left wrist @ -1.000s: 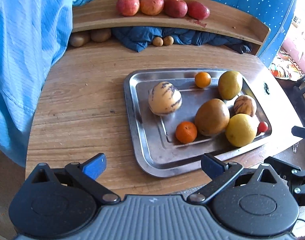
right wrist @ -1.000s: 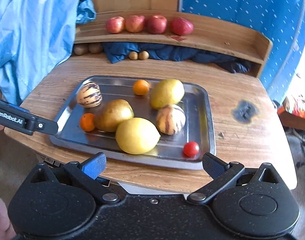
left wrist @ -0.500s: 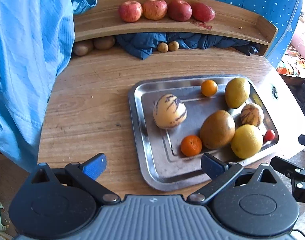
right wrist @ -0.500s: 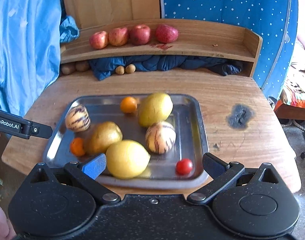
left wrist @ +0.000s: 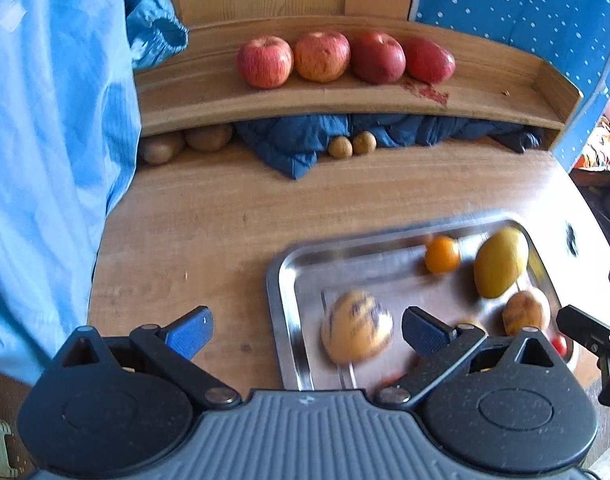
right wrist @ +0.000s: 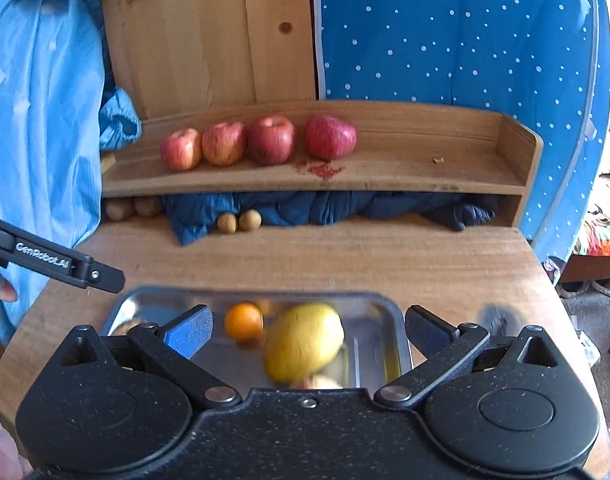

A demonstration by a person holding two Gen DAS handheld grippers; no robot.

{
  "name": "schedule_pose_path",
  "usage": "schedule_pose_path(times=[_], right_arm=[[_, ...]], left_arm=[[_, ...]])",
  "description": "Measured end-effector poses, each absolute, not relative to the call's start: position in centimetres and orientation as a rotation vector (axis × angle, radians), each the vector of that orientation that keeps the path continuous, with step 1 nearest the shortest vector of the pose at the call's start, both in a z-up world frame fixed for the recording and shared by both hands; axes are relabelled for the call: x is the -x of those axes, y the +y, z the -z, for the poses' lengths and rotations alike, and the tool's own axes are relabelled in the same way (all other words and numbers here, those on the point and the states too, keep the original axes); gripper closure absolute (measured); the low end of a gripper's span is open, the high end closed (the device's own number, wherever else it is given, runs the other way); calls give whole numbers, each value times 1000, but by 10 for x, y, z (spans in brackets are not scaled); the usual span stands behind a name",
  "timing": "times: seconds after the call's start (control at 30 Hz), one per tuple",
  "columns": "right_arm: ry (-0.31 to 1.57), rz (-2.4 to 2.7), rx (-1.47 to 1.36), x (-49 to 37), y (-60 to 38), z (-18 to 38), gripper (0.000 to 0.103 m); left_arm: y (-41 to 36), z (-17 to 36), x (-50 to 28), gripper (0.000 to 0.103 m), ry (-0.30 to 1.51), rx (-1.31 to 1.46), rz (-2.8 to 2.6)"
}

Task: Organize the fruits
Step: 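Move both open tools back toward the small brown fruits under the shelf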

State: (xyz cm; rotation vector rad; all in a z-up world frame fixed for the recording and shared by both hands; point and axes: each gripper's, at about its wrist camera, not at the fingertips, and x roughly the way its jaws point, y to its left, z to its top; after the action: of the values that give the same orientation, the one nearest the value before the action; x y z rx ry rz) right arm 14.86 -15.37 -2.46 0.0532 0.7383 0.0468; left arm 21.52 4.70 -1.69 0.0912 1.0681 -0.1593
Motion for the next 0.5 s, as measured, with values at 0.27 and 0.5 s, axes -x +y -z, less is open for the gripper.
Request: schedule_pose_path(times=[0.27,0.5], right_arm=[[725,-39,-100,-198,-159,25,1],[777,-9,-143,-241,-170,29,1]], left_arm=[[38,20,-268,1,1017,-124,194],[19,27,-301,1,927,-203,303]])
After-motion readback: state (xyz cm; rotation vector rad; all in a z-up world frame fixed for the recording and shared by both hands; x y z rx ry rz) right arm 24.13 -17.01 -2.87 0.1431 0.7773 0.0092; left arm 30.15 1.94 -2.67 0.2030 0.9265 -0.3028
